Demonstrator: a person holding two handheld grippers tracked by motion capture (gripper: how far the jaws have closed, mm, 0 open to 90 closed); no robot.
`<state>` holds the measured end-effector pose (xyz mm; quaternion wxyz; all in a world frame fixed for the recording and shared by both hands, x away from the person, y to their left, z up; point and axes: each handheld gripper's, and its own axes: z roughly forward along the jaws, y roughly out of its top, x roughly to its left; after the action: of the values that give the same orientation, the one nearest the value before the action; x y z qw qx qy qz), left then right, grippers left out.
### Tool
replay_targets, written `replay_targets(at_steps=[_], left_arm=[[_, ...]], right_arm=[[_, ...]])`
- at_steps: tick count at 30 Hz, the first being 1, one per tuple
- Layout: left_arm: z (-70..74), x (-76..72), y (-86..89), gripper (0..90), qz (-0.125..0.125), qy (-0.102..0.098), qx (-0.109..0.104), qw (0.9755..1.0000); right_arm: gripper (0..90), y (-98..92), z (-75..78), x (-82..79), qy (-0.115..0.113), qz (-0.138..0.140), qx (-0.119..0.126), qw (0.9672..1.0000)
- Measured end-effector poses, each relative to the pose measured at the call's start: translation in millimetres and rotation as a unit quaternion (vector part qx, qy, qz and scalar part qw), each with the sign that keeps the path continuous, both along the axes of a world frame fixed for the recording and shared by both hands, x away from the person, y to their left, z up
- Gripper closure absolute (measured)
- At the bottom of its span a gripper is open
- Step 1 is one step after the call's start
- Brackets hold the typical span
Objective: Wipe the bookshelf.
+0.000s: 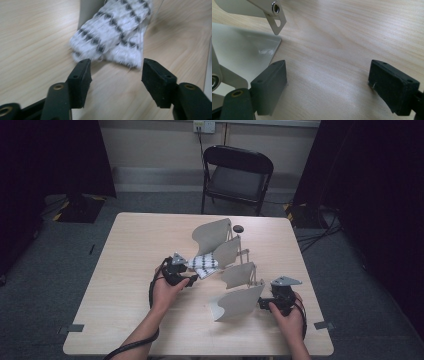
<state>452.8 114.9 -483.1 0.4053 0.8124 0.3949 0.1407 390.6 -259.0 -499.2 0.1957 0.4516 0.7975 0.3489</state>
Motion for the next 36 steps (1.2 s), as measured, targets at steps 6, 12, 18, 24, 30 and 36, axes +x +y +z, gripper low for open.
replay_targets(at_steps=[6,12,18,24,30,36], left_arm=[[1.7,8.1,-20.3,48.3,-0.014,-0.008,-0.007,0.9998],[-8.0,11.6,-33.1,49.0,-0.025,0.008,0.009,0.9996],[-9.7,7.1,-32.4,56.7,-0.024,0.014,0.014,0.9995],[-8.9,-2.2,-28.4,62.4,-0.031,0.025,0.007,0.9992],[-7.7,-13.3,-21.9,65.5,-0.035,0.034,0.006,0.9988],[-6.8,-23.5,-15.5,68.3,-0.031,0.042,0.003,0.9986]], right_arm=[[14.5,-0.1,0.0,0.0,0.0,0.0,0.0,1.0],[14.5,0.0,0.0,-0.1,0.0,0.0,0.0,1.0],[14.5,0.0,0.1,-0.1,0.001,0.0,0.0,1.0],[14.5,0.1,0.1,-0.1,0.0,0.001,0.0,1.0],[14.4,0.1,0.1,-0.1,0.001,0.001,0.0,1.0],[14.4,0.1,0.1,-0.1,0.0,0.001,0.0,1.0]])
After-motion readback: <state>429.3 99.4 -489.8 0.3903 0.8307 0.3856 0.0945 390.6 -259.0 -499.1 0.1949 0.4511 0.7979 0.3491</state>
